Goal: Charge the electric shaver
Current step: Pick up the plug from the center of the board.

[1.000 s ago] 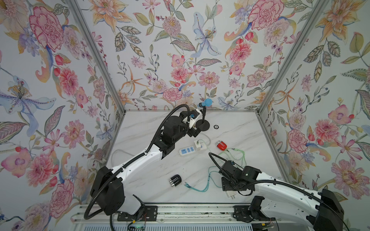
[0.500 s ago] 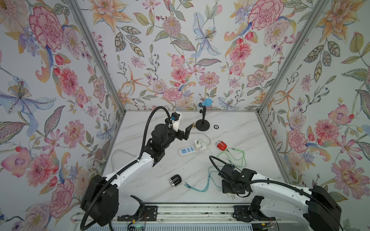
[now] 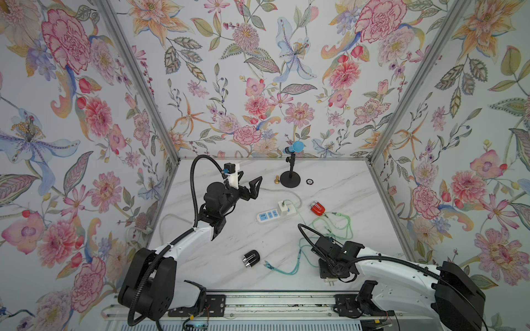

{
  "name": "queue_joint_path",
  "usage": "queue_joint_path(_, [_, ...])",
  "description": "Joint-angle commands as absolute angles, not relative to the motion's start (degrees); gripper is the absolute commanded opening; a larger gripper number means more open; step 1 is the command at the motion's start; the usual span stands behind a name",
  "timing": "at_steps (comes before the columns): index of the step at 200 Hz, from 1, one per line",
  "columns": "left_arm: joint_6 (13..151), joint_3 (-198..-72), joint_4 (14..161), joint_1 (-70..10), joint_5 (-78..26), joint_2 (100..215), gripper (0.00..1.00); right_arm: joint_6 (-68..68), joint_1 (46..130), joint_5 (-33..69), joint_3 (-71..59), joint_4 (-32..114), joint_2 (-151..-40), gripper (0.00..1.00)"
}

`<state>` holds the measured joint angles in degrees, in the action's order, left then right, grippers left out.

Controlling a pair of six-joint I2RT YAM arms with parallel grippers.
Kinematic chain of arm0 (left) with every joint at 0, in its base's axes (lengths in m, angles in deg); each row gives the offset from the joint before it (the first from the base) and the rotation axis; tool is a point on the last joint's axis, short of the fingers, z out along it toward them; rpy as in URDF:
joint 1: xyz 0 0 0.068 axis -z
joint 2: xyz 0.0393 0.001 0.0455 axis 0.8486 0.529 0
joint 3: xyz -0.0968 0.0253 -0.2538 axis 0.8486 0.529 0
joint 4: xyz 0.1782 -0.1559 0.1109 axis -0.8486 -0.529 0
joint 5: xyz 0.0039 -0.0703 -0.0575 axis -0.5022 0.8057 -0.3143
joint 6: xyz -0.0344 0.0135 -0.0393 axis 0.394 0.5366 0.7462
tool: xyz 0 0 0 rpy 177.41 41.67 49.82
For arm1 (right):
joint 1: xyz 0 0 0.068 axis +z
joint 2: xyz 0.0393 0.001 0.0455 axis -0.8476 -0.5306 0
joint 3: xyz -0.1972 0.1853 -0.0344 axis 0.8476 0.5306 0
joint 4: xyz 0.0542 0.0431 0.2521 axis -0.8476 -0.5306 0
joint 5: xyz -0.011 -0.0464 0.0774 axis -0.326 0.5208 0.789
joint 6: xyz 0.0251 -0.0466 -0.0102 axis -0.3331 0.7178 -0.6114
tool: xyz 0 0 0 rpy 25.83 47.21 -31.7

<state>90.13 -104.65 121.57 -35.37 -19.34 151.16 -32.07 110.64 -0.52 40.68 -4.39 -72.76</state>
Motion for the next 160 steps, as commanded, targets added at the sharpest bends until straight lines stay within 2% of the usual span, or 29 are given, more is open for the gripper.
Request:
queue_joint_path(1, [81.36,-107.9,115.2,-32.91,-23.61,148.97,0.99,-31.71,110.86,-0.47,40.05,-5.17,-73.29,0.47])
queue_joint_path(33, [81.08,-108.54,109.91,-32.92,-27.42,147.94,0.99,-30.56,110.88,0.97,38.58,-5.18,-71.89,0.31])
queue_joint_path(54, [81.98,-107.85,110.29,-33.45,-27.37,147.76,0.99,-28.31,111.61,1.79,35.89,-5.04,-69.64,0.24])
queue_joint_path(61, [82.58,-108.13,109.56,-33.54,-27.77,147.92,0.96,-27.2,112.49,1.45,34.3,-4.94,-68.71,0.23])
queue_joint_path(71, [82.59,-108.89,107.8,-33.79,-27.35,148.24,0.88,-25.7,113.62,0.6,31.83,-4.55,-67.47,0.22])
queue_joint_path(86, [81.7,-109.5,105.38,-33.54,-28.37,148.08,0.84,-23.91,114.15,-0.74,28.17,-3.49,-66.7,0.23])
queue_joint_path(116, [79.16,-109.58,99.42,-32.33,-30.74,145.7,0.84,-22.81,113.57,-2.49,23.75,0.29,-69.42,0.26])
queue_joint_path(160, [79.67,-105.07,96.05,-30.91,-31.39,141.3,0.85,-24.99,112.71,-3.62,19.66,12.42,-83.33,0.28])
